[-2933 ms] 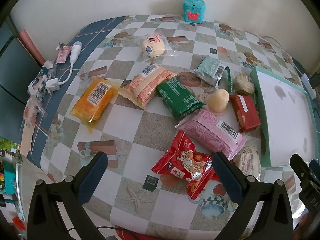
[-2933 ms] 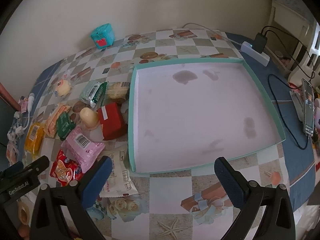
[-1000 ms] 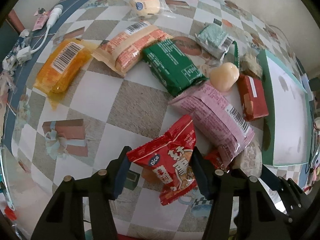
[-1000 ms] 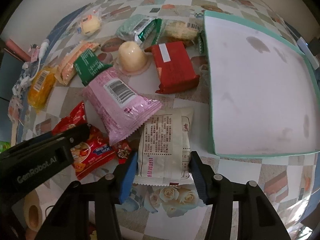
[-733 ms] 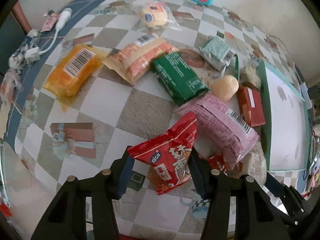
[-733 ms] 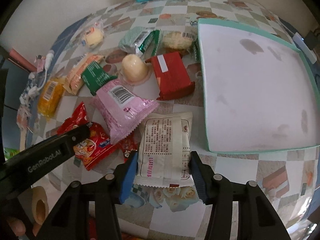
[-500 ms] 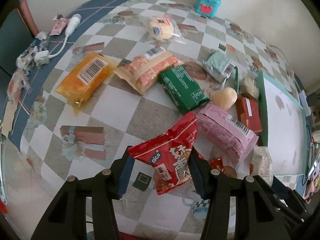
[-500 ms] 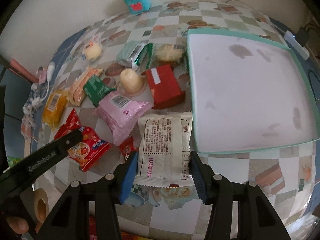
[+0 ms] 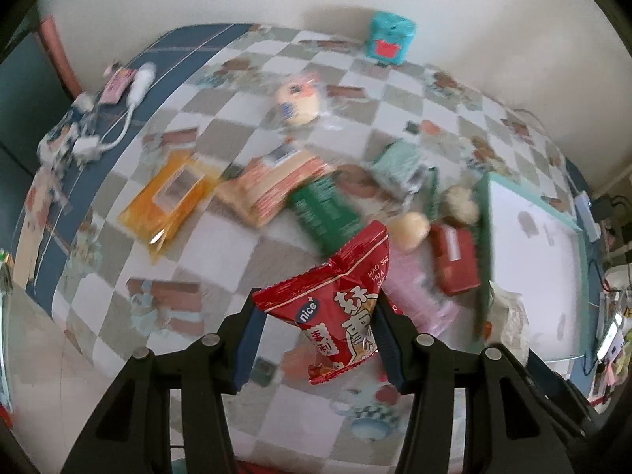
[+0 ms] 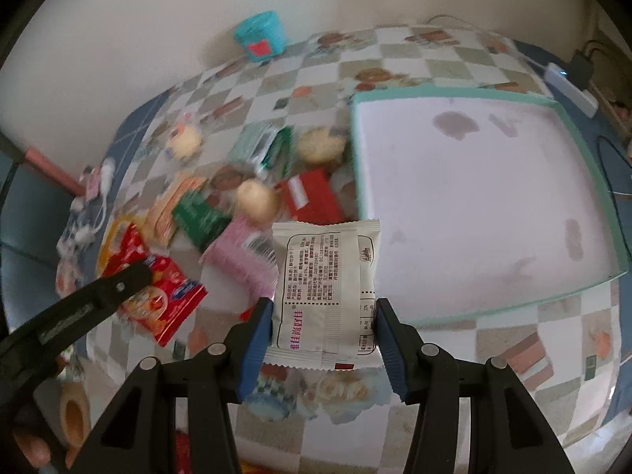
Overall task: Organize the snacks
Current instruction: 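Carry both packets into the white tray and open both grippers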
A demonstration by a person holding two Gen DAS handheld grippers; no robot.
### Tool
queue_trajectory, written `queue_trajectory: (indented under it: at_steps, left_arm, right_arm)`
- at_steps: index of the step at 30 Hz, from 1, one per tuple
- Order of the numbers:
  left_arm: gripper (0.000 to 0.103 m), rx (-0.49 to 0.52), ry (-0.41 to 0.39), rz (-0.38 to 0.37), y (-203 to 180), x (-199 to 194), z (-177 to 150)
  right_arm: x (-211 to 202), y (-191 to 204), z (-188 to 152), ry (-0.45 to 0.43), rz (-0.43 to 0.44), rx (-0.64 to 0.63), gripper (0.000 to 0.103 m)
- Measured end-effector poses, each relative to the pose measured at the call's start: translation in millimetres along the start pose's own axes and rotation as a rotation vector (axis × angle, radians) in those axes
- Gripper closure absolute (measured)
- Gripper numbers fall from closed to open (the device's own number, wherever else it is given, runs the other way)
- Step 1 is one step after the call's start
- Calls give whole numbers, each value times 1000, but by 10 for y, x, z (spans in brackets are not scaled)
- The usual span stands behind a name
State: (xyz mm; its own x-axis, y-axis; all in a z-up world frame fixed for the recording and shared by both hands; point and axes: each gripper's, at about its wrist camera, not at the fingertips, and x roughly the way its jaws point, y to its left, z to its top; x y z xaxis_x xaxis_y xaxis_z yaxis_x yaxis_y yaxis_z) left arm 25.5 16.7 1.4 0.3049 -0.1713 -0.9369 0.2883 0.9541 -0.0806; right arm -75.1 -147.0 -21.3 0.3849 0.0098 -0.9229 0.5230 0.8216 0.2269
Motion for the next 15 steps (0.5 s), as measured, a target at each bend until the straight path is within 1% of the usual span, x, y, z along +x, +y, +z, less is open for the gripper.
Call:
queue_trajectory:
  at_steps: [3,7,10,15]
  left_arm:
    - [49,58,-7,-28,-350,-35,115]
    - [49,108,17,-82,-777,7,217]
    - [49,151,27,-110,-1097,55,268]
    - [48,188,47,-135,-1465,193,351]
  right_arm:
    - [-31,-154,142,-38,-43,58,48]
    - [-40,-437,300,-73,-82,151,48]
    - [-16,-624,416,-86,-130,203,48]
    - [72,-915,581,-83,-174,278,48]
